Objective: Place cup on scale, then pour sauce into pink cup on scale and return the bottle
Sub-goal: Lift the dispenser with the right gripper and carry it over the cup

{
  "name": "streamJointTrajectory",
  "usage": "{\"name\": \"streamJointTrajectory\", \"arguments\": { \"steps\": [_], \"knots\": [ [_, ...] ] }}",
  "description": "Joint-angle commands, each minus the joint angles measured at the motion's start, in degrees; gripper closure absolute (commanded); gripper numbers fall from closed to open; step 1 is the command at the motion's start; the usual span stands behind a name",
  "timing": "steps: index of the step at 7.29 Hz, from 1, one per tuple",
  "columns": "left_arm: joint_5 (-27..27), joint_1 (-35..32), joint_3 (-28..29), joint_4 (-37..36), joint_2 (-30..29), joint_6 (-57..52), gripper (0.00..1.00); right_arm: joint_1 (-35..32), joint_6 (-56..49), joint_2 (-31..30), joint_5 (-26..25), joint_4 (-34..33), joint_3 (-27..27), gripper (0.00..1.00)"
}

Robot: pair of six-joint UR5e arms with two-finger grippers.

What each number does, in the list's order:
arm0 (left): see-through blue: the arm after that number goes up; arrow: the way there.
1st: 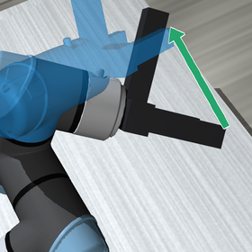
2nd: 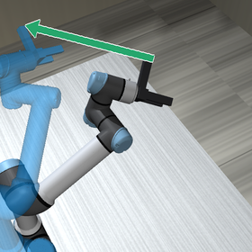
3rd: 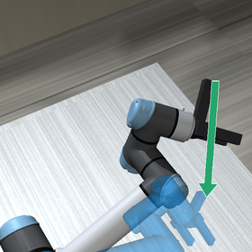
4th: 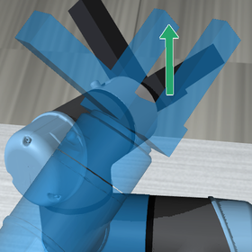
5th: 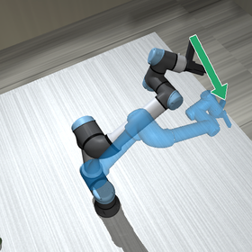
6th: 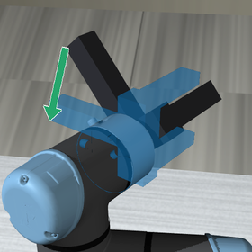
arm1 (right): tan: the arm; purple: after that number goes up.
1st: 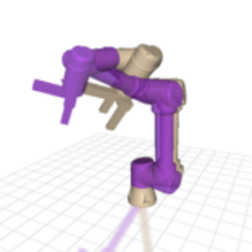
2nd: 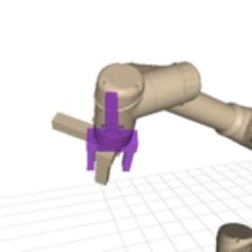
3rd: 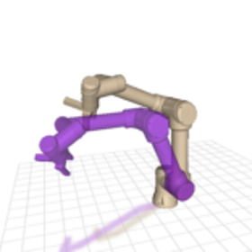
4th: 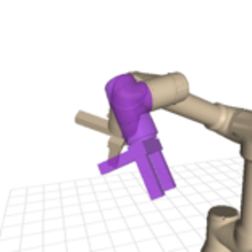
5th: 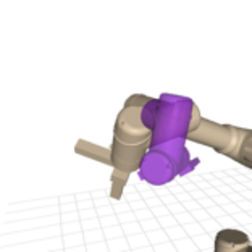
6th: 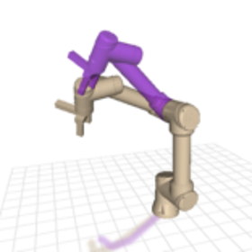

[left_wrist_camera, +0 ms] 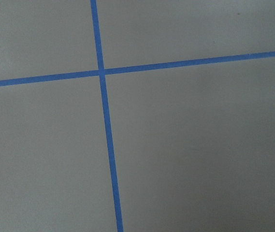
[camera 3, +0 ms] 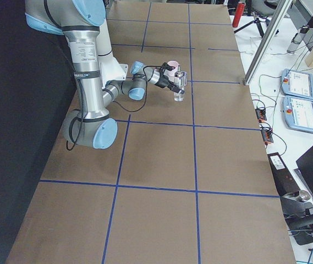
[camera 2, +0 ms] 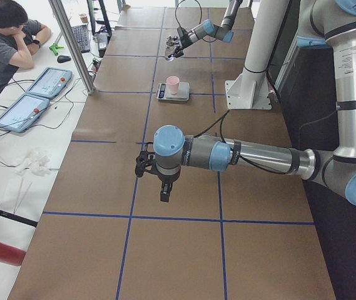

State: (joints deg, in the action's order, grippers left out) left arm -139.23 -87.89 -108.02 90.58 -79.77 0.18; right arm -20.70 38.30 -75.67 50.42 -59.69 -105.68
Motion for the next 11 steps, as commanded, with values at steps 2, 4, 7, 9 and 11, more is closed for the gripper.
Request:
{"name": "streamJointTrajectory", "arguments": {
  "steps": [2, 4, 7, 9, 11],
  "knots": [
    [-0.08, 0.00, 0.00, 0.03, -0.21, 0.00, 0.00, -0.13, -8.99, 10.44, -3.45, -24.83, -0.76, 1.00],
    [-0.08, 0.00, 0.00, 0.03, -0.21, 0.00, 0.00, 1.80, -12.97, 11.60, -7.69, -27.47, 0.03, 1.00],
    [0.01, 0.00, 0.00, -0.05, -0.12, 0.00, 0.00, 5.58, -17.79, 19.40, -17.61, -49.13, 1.26, 1.00],
    [0.01, 0.00, 0.09, -0.14, 0.05, -0.09, 0.00, 6.55, -24.83, 19.95, -21.67, -52.36, 2.40, 1.00],
    [0.01, 0.00, 0.00, -0.32, 0.06, -0.09, 0.00, 6.55, -27.56, 21.79, -24.65, -52.45, 7.74, 1.00]
  ]
}}
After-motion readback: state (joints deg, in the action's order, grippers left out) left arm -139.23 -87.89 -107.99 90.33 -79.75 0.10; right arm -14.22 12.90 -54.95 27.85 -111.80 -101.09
